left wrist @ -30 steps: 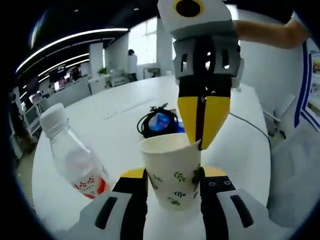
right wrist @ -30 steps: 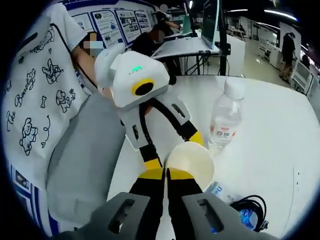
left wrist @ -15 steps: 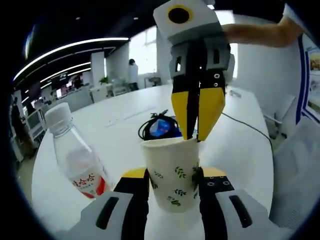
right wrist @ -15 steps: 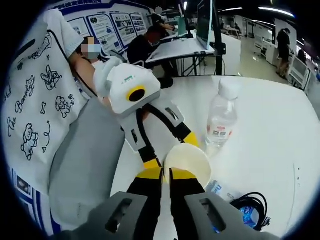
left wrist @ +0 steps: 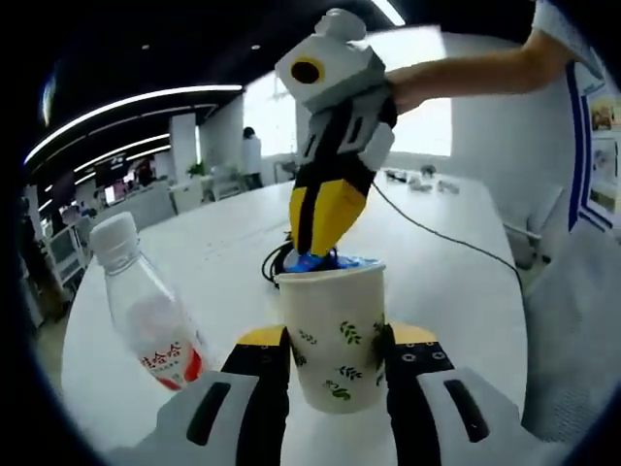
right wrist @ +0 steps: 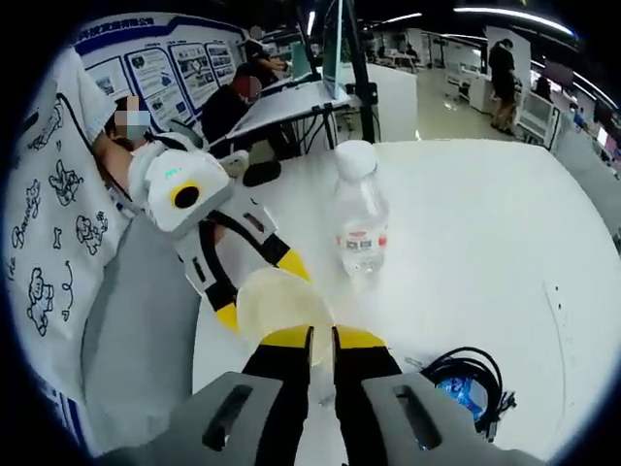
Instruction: Arrange the tabletop items into an orderly group along one side of the table until the central work area is clear of visible clutter.
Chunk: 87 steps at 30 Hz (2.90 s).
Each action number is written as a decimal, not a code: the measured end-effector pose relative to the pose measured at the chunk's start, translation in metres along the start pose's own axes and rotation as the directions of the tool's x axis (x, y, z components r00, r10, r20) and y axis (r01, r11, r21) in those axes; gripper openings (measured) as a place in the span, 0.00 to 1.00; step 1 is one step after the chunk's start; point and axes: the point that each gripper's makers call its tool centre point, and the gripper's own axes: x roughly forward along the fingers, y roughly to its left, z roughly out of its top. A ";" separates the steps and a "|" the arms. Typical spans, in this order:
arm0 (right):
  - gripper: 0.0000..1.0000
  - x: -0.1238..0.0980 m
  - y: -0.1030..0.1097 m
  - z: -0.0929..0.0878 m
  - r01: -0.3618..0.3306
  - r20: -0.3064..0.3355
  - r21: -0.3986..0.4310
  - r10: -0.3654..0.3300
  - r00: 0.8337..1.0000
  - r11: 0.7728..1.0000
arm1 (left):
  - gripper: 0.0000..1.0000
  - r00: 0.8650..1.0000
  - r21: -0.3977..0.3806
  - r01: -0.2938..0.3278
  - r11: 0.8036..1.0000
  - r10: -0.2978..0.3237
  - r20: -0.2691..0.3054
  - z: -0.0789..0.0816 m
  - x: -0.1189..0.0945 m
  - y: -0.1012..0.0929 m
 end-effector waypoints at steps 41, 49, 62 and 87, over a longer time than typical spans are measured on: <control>0.00 0.013 0.012 0.000 -0.014 -0.085 0.080 0.021 0.996 0.997 | 0.34 1.000 -0.016 0.028 0.999 -0.029 -0.011 -0.006 -0.005 -0.005; 0.00 0.014 0.002 0.011 -0.003 -0.096 0.036 0.007 0.995 0.999 | 0.36 0.999 -0.082 -0.006 0.997 0.002 -0.042 -0.020 -0.013 0.004; 0.00 0.015 -0.038 0.028 0.047 -0.144 0.010 -0.045 0.988 0.999 | 0.44 0.994 -0.146 -0.070 0.987 0.056 -0.095 -0.046 -0.032 0.018; 0.00 0.041 -0.070 0.030 0.053 -0.256 0.000 -0.051 0.965 0.999 | 0.41 0.992 -0.187 -0.075 0.979 0.055 -0.111 -0.056 -0.034 0.014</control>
